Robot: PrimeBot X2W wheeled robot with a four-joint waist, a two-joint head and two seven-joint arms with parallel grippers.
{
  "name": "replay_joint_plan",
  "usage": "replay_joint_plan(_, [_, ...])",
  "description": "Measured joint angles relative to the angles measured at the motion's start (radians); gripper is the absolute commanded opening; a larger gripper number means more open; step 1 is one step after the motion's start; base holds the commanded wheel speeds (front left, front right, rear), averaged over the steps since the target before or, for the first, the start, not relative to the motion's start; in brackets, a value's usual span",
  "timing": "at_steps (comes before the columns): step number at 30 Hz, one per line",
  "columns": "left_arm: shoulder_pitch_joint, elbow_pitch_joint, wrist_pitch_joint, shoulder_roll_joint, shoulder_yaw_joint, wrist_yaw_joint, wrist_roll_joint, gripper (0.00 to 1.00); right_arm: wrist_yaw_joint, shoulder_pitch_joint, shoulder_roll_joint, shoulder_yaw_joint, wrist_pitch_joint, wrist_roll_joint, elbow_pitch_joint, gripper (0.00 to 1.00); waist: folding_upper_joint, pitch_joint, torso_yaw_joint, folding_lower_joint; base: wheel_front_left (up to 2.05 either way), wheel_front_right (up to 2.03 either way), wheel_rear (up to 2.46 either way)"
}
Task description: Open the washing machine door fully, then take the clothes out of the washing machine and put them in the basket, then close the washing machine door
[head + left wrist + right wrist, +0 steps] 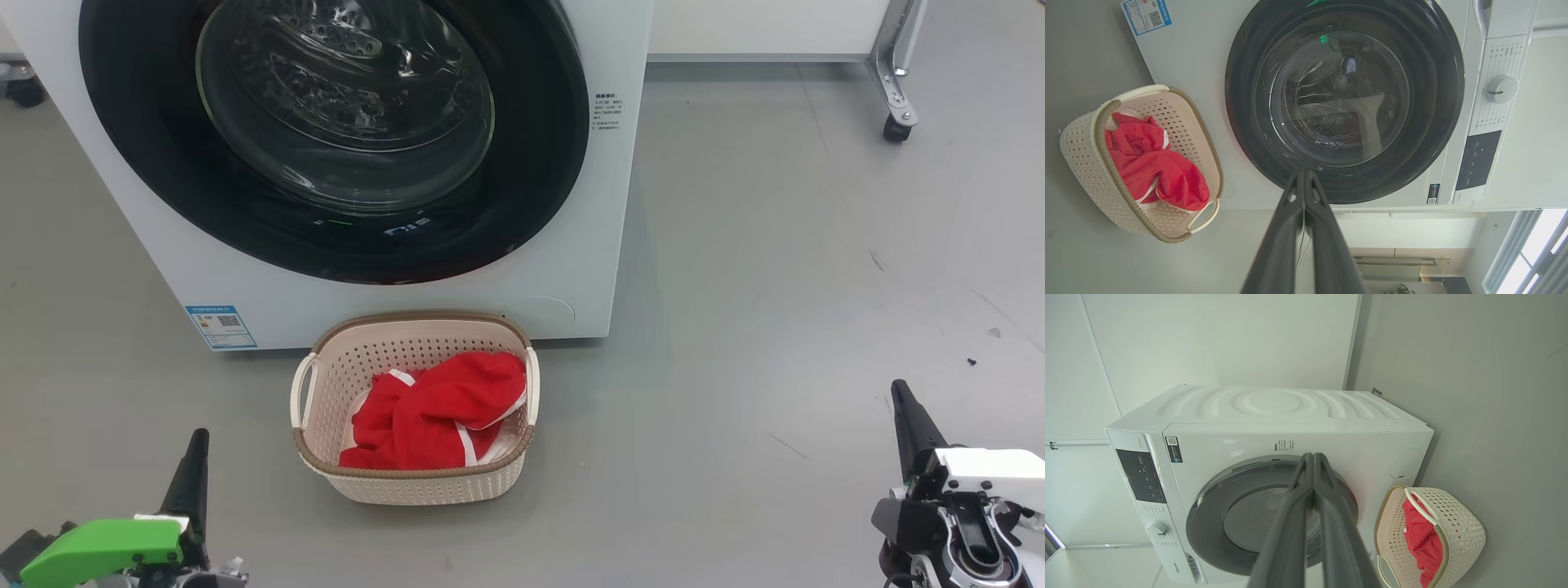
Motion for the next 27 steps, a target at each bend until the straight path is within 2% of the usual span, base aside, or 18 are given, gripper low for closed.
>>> replay_joint_plan(27, [-0.001, 0.003, 0.004, -0.001, 0.002, 0.000, 0.000, 0.00, 0.000, 0.000, 0.001, -0.002, 0.003, 0.000, 0.002, 0.00, 0.0000, 0.000, 0.000, 0.0000, 0.00, 0.00, 0.00])
